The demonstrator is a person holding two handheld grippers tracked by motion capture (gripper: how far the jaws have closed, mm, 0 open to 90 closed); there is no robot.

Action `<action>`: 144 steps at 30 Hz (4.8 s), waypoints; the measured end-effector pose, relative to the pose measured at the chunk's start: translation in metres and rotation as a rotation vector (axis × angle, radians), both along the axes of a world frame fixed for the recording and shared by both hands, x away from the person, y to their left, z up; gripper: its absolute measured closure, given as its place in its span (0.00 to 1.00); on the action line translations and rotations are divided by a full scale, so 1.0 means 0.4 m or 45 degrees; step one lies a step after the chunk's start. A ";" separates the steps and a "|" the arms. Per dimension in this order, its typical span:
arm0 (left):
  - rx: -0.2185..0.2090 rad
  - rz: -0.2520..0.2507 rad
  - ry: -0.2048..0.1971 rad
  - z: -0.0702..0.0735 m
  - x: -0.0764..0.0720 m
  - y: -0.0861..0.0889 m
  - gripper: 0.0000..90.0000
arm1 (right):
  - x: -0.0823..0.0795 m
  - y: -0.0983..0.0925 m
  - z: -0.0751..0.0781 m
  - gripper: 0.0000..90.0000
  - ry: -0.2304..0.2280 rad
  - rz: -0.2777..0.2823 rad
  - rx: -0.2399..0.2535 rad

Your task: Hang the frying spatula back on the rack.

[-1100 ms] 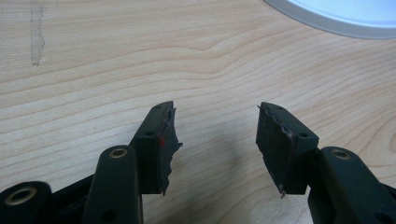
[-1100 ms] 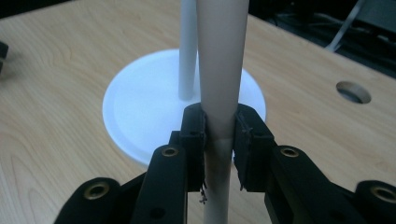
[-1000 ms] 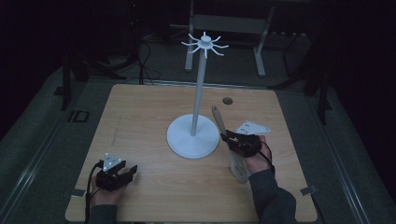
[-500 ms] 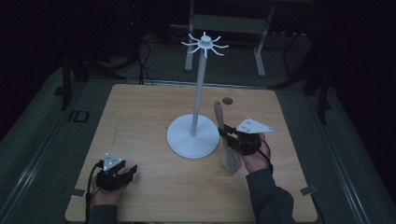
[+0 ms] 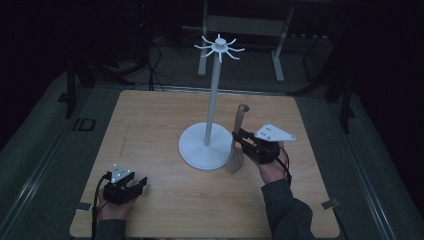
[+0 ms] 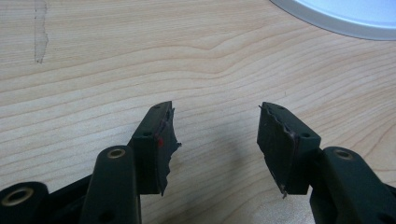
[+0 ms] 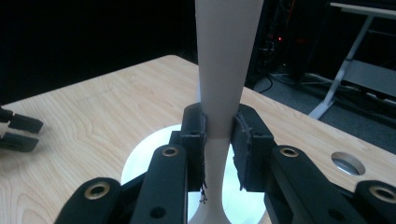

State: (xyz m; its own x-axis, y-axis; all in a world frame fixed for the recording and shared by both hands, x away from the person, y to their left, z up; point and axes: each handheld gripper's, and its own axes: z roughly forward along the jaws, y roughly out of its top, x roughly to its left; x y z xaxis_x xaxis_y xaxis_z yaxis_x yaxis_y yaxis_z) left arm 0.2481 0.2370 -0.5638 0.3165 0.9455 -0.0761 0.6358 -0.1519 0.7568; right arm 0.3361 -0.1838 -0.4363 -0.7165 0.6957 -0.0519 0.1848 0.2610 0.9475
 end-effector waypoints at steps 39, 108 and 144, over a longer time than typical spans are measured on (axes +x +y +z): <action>0.000 -0.002 -0.011 0.000 -0.003 -0.002 0.50 | 0.048 0.021 0.122 0.84 -0.035 0.027 0.105; -0.006 -0.002 -0.003 -0.001 -0.002 0.000 0.48 | 0.120 0.069 0.279 0.84 -0.048 0.021 0.080; -0.010 -0.001 0.003 -0.002 -0.001 0.000 0.48 | 0.146 0.096 0.281 0.84 -0.006 0.021 0.081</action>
State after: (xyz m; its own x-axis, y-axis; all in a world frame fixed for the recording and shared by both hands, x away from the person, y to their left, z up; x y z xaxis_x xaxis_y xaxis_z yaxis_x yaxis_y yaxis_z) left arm 0.2477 0.2371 -0.5646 0.3173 0.9446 -0.0841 0.6374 -0.1468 0.7565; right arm 0.3946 -0.1455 -0.3237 -0.7275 0.6860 -0.0111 0.1766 0.2028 0.9632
